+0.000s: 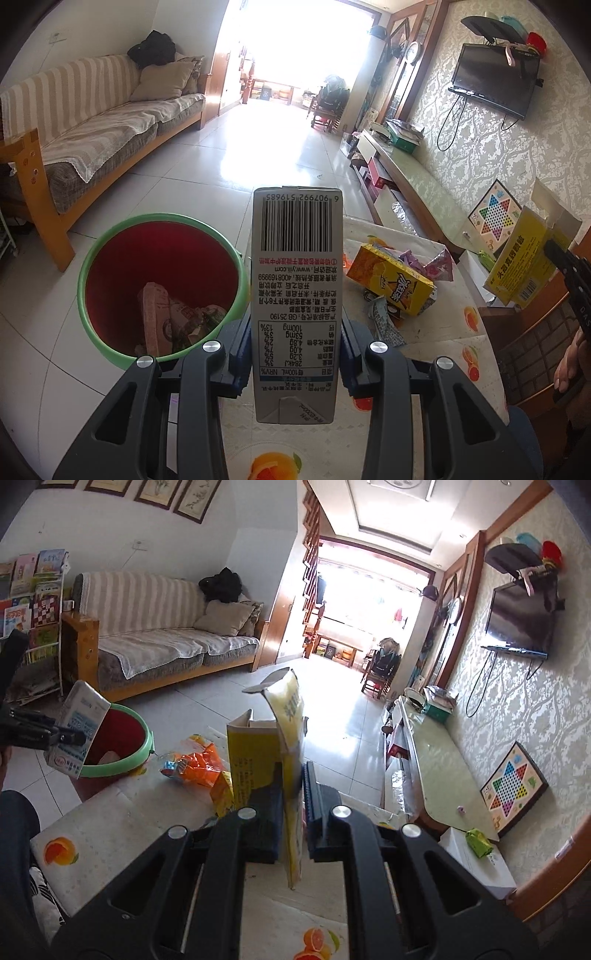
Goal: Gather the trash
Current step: 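Lift the milk carton with the left gripper while the right gripper grasps the yellow box, then carry the milk carton over the red bin and open the left gripper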
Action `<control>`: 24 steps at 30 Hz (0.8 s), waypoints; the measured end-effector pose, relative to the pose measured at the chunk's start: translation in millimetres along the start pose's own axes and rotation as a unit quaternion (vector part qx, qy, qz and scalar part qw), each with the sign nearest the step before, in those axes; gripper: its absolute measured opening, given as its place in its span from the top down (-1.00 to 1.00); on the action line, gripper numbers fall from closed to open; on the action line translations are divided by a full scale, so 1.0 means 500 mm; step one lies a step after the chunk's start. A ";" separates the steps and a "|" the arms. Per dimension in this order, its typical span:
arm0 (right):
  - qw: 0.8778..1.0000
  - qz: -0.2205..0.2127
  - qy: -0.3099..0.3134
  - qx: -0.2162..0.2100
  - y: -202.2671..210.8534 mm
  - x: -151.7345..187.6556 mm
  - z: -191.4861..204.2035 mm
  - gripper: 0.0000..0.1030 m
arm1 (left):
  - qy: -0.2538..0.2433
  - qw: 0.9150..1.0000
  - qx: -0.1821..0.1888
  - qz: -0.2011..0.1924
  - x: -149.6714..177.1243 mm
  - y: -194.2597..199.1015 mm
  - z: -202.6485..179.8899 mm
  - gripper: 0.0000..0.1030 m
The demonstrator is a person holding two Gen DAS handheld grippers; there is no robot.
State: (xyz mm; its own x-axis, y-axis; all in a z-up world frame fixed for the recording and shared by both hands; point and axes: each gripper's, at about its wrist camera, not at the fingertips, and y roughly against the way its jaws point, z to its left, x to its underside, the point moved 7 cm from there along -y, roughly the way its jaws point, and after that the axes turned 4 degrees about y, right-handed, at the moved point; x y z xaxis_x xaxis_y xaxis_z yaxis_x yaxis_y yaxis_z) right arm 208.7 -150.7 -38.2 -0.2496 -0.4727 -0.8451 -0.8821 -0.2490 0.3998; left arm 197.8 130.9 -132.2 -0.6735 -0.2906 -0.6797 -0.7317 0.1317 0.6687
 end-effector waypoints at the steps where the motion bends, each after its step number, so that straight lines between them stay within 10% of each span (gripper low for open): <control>1: 1.000 -0.003 0.005 -0.002 0.002 -0.005 0.013 0.80 | 0.001 1.000 -0.002 -0.003 -0.006 0.000 0.006 0.32; 24: 0.992 -0.021 0.013 -0.121 -0.074 -0.112 0.239 0.80 | 0.054 0.995 -0.086 0.017 -0.098 -0.113 0.272 0.30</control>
State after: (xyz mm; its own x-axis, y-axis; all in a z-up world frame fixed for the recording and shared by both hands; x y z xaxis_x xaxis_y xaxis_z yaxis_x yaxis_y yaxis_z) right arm 207.4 -14.2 -48.0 -0.2011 -0.4781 -0.8550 -0.7690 -0.4637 0.4401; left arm 258.0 266.5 -177.5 -0.6758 -0.3900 -0.6255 -0.6736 -0.0178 0.7389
